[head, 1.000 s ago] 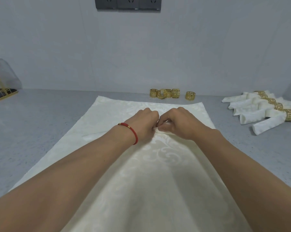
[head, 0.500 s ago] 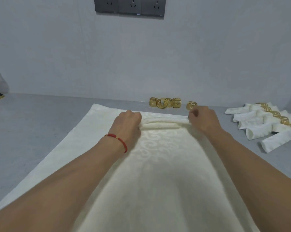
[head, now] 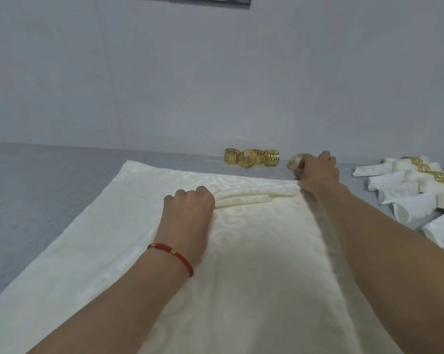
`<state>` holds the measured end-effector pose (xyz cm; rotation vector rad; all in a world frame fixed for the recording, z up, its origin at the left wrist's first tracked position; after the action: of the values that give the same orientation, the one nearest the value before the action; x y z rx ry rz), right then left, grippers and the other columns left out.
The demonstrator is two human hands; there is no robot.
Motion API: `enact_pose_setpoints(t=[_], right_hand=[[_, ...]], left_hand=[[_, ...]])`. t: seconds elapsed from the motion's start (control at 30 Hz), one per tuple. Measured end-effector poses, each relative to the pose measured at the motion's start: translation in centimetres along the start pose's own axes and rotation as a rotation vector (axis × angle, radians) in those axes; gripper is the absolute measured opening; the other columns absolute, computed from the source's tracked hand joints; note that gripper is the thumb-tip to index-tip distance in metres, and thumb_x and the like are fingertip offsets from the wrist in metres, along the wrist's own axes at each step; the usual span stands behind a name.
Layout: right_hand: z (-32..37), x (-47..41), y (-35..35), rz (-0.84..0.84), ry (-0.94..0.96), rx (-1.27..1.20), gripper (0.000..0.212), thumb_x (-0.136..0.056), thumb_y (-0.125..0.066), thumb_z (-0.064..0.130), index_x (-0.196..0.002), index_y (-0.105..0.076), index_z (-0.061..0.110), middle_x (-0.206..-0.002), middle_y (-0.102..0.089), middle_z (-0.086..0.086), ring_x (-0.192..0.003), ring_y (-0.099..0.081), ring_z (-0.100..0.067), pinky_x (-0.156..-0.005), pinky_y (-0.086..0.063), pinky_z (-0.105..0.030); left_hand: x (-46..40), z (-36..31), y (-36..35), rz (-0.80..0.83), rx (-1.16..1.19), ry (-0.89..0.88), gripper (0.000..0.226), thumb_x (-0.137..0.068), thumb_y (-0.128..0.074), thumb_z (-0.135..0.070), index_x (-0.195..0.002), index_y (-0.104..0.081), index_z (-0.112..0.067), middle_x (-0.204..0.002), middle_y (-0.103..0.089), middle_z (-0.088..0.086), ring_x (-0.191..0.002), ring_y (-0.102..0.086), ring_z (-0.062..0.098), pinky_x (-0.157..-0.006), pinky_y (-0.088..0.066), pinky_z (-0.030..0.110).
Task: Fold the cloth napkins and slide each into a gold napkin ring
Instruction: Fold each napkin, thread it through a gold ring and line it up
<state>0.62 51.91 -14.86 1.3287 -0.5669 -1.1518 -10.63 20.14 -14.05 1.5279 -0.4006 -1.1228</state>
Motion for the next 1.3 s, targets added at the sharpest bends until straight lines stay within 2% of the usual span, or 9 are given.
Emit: enact_pose_setpoints(t=[0.17,0.3,0.47,0.57,0.7,0.93,1.03,1.1,1.3], right_hand=[[-0.5,3.0,3.6,-0.119,0.032,-0.434,0.019,-0.099,-0.057,0.022,-0.112,-0.063,0.009,-0.123,-0.055,-0.017,-0.113,-0.054,-0.037,-0.090,-0.041,-0.037],[-3.0,9.7,6.3,-0.155,-0.119,-0.991,0.014,-0.093,-0.064,0.030,-0.089,-0.064,0.016,-0.088,-0.068,0.003,-0.093,-0.068,-0.027,-0.085,-0.054,-0.041],[-5.8,17.2,7.3,-0.130,-0.356,-1.413,0.026,-0.092,-0.075,0.024,-0.111,-0.059,0.016,-0.105,-0.072,-0.005,-0.080,-0.069,-0.017,-0.072,-0.054,-0.024],[-6.1,19.4,6.9,-0.073,-0.367,-1.443,0.033,-0.094,-0.073,0.026,-0.121,-0.056,0.018,-0.108,-0.074,-0.005,-0.086,-0.070,-0.018,-0.068,-0.050,-0.026],[-5.3,19.8,6.7,0.009,-0.309,-1.499,0.029,-0.094,-0.074,0.024,-0.117,-0.057,0.020,-0.113,-0.076,-0.009,-0.093,-0.072,-0.022,-0.093,-0.054,-0.037],[-3.3,19.8,6.9,0.146,-0.100,-1.456,0.037,-0.093,-0.074,0.014,-0.126,-0.061,0.022,-0.115,-0.074,-0.016,-0.099,-0.076,-0.024,-0.109,-0.051,-0.046],[-1.8,20.5,7.8,0.229,0.085,-1.275,0.046,-0.083,-0.085,0.024,-0.122,-0.067,0.040,-0.131,-0.067,-0.013,-0.101,-0.075,-0.027,-0.104,-0.052,-0.039],[-1.0,21.0,9.0,0.221,0.208,-1.150,0.051,-0.079,-0.089,0.018,-0.121,-0.068,0.040,-0.121,-0.071,-0.004,-0.099,-0.073,-0.030,-0.089,-0.055,-0.034],[-1.0,21.3,11.8,0.063,0.428,-0.660,0.055,-0.067,-0.096,0.028,-0.116,-0.075,0.041,-0.106,-0.073,0.022,-0.102,-0.066,0.003,-0.093,-0.051,-0.021]], left_hand=[[0.3,1.3,1.0,-0.139,0.195,0.006,0.063,-0.072,-0.069,0.002,-0.064,-0.010,-0.020,-0.056,-0.020,-0.005,-0.058,-0.031,0.025,-0.057,-0.023,0.032],[0.9,1.2,3.4,-0.254,0.271,-0.056,0.073,-0.037,-0.076,0.016,-0.062,-0.017,-0.020,-0.055,-0.001,-0.011,-0.043,-0.017,0.021,-0.050,-0.009,0.023],[1.8,1.1,5.9,-0.359,0.301,-0.075,0.065,-0.048,-0.078,0.014,-0.063,-0.023,-0.018,-0.056,-0.005,-0.010,-0.046,-0.017,0.020,-0.049,-0.014,0.026],[2.1,0.8,6.3,-0.383,0.311,-0.093,0.062,-0.055,-0.079,0.011,-0.063,-0.024,-0.018,-0.054,-0.010,-0.009,-0.046,-0.018,0.021,-0.050,-0.014,0.025],[2.1,0.7,5.5,-0.321,0.325,-0.092,0.045,-0.063,-0.077,0.008,-0.058,-0.037,-0.011,-0.047,-0.038,0.007,-0.044,-0.034,0.028,-0.050,-0.023,0.029],[2.4,0.4,5.6,-0.356,0.394,-0.112,0.032,-0.074,-0.075,0.002,-0.064,-0.045,-0.007,-0.056,-0.044,0.007,-0.052,-0.043,0.029,-0.051,-0.032,0.032],[2.7,0.3,5.7,-0.374,0.432,-0.135,0.029,-0.077,-0.073,-0.003,-0.068,-0.046,-0.009,-0.060,-0.045,0.003,-0.058,-0.044,0.026,-0.055,-0.031,0.030],[2.8,0.3,5.6,-0.370,0.445,-0.145,0.025,-0.079,-0.072,-0.006,-0.072,-0.048,-0.010,-0.063,-0.047,0.001,-0.061,-0.045,0.025,-0.056,-0.031,0.031],[3.1,-0.3,6.0,-0.358,0.436,-0.200,0.025,-0.079,-0.072,-0.006,-0.073,-0.049,-0.010,-0.065,-0.047,0.001,-0.062,-0.043,0.022,-0.060,-0.029,0.030]])
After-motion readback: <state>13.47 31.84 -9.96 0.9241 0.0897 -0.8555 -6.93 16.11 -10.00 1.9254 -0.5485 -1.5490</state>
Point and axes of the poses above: each hand's wrist, its own x-axis away from the middle knuckle, its own y-axis out of the back of the hand, z = x × y, the point moved 10 cm from there along -x, towards the middle knuckle
